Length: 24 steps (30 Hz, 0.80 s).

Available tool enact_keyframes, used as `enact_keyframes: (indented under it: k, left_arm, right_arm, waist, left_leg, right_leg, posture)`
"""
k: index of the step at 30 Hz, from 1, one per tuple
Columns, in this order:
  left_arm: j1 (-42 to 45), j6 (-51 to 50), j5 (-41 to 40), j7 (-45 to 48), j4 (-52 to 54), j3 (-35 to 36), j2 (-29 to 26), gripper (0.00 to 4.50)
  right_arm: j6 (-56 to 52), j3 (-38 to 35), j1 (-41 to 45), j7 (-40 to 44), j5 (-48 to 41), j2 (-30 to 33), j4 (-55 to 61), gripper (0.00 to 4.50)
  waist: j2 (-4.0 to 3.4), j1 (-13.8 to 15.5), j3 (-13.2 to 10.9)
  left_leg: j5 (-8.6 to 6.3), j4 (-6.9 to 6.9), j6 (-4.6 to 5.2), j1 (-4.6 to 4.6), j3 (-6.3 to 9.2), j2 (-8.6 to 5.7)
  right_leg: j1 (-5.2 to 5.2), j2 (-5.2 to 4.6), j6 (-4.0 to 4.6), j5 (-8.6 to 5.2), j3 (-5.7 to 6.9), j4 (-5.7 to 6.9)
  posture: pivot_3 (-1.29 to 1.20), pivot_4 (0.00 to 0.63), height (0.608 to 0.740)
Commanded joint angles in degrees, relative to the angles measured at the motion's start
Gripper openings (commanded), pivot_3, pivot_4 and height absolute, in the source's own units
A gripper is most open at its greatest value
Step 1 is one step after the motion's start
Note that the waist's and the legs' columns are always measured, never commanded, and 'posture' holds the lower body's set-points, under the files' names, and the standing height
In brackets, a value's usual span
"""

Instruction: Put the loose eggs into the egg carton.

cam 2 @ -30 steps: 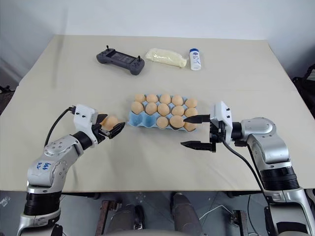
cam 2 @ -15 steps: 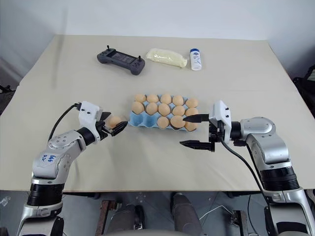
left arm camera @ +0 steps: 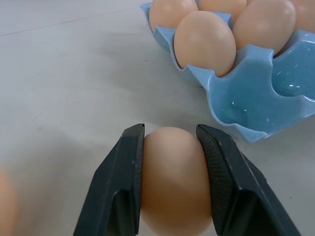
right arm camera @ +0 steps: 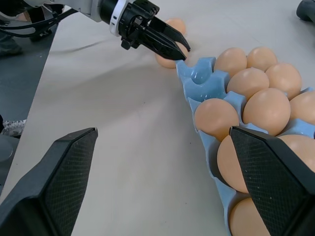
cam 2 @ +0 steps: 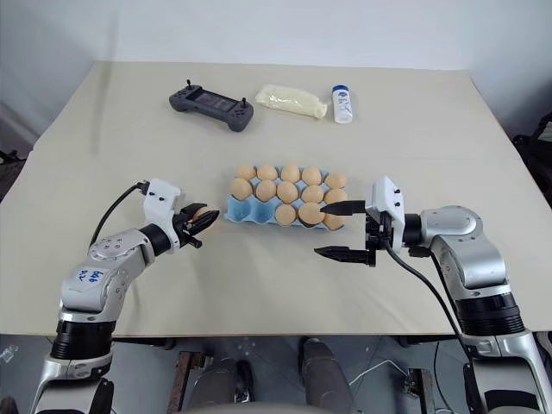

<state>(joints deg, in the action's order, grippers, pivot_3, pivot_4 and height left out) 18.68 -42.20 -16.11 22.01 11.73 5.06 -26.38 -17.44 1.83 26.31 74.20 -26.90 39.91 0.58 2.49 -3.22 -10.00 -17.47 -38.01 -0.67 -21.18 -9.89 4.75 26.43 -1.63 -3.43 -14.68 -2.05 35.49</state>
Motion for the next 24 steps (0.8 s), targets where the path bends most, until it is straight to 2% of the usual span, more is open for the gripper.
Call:
enact_keyframes:
  k: [1, 9, 13, 17, 24]
  left_arm:
    - [-0.8, -1.2, -1.1, 0.2, 5.0, 3.2, -1.9, 1.32]
    - [2.5, -5.1, -7.7, 0.2, 13.2, 7.8, -0.7, 1.30]
    - [6.1, -6.7, -10.1, 0.0, 13.8, 5.6, 1.4, 1.30]
    - [8.3, -4.8, -9.5, 0.7, 10.6, 1.3, 4.2, 1.30]
    - [12.2, 1.7, -6.7, 3.3, -0.1, -4.6, 7.5, 1.30]
  right_arm:
    - [1.1, -1.0, 0.0, 0.5, -0.1, 0.5, 0.4, 4.50]
    - [2.0, -1.0, 0.3, 1.0, 0.2, 0.2, -0.6, 4.50]
    - [2.2, -0.9, 0.4, 0.9, 0.3, 0.0, -0.8, 4.50]
    - [2.4, -1.1, 0.4, 0.5, 0.1, -0.3, -0.7, 4.50]
    - [3.8, -3.0, 0.4, 0.2, -1.4, -0.9, -1.2, 4.50]
  waist:
    - [0.00, 0.0, 0.0]
    - [0.00, 0.3, 0.0]
    - [0.00, 0.3, 0.0]
    - [0.00, 0.1, 0.0]
    - [0.00, 0.0, 0.0]
  left_leg:
    - [0.00, 0.00, 0.00, 0.00, 0.00, 0.01]
    - [0.00, 0.00, 0.00, -0.02, 0.00, -0.02]
    - [0.01, -0.02, 0.00, -0.02, 0.00, -0.04]
    - [0.01, -0.02, -0.02, -0.01, -0.01, -0.04]
    - [0.06, -0.03, -0.05, 0.00, 0.01, -0.04]
  right_leg:
    - [0.00, 0.01, 0.00, 0.00, 0.00, 0.00]
    - [0.00, -0.03, 0.00, 0.00, 0.02, 0.00]
    - [-0.02, -0.02, -0.09, 0.05, 0.01, 0.01]
    - [-0.02, 0.01, -0.56, 0.32, 0.00, 0.00]
    - [-0.01, 0.07, -0.57, 0.32, -0.02, 0.02]
  posture:
    - [0.00, 0.150, 0.740]
    - [0.00, 0.150, 0.740]
    - [0.00, 0.150, 0.740]
    - [0.00, 0.150, 0.740]
    - [0.00, 0.150, 0.740]
